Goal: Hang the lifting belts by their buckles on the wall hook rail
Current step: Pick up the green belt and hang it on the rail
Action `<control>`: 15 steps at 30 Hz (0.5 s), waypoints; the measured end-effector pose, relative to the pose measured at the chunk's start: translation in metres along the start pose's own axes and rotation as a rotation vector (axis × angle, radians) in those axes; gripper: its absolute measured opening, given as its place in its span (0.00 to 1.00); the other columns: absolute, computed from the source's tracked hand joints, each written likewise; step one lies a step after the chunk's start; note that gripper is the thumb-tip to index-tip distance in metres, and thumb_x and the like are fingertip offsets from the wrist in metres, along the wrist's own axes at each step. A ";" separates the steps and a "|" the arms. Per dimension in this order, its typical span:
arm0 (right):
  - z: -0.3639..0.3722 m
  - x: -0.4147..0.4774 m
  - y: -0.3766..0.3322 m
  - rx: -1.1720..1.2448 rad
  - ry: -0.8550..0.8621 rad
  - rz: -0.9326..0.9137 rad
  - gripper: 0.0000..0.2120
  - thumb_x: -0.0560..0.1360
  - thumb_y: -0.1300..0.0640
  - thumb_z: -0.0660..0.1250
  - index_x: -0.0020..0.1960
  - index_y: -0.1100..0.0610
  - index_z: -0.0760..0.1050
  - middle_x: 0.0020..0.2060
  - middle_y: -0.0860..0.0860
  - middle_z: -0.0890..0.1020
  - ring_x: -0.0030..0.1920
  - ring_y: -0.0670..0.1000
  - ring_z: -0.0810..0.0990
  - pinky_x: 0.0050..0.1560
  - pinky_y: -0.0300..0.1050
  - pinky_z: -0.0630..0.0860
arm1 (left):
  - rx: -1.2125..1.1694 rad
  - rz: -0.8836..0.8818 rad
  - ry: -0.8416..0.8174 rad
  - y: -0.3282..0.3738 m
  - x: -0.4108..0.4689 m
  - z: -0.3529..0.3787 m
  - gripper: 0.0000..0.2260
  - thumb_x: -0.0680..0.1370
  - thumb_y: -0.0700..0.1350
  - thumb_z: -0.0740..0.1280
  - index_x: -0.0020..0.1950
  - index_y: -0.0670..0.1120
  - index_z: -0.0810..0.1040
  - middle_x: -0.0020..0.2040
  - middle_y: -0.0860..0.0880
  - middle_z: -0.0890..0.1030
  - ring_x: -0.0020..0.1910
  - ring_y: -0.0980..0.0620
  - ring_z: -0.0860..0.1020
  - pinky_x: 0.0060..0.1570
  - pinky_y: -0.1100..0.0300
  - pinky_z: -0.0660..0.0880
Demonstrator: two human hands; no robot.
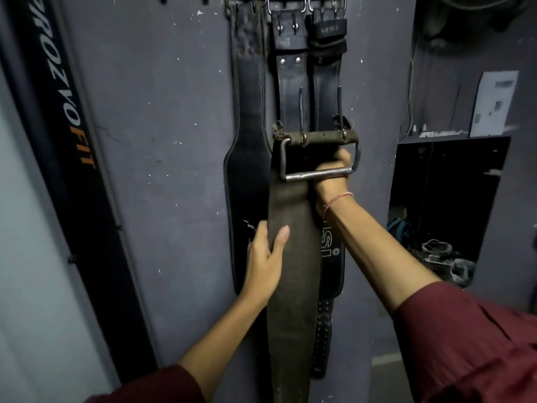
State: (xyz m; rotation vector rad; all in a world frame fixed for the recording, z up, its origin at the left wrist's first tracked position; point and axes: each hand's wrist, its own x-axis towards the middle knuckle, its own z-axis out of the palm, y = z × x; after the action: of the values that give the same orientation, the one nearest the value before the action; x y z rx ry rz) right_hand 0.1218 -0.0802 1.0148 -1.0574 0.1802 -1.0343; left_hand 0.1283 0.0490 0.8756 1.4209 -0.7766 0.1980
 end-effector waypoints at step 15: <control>-0.070 -0.058 0.056 -0.415 -0.211 0.101 0.13 0.80 0.61 0.66 0.64 0.59 0.75 0.59 0.52 0.81 0.60 0.49 0.79 0.63 0.43 0.75 | -0.026 0.128 0.116 0.026 0.041 0.019 0.09 0.81 0.44 0.65 0.46 0.40 0.73 0.37 0.45 0.77 0.37 0.50 0.73 0.41 0.49 0.73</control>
State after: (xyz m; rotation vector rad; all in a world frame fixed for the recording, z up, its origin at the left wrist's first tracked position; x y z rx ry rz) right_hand 0.0844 -0.0748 0.9147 -1.5095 0.2815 -0.8034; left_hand 0.1368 0.0230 0.9197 1.3245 -0.7724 0.3647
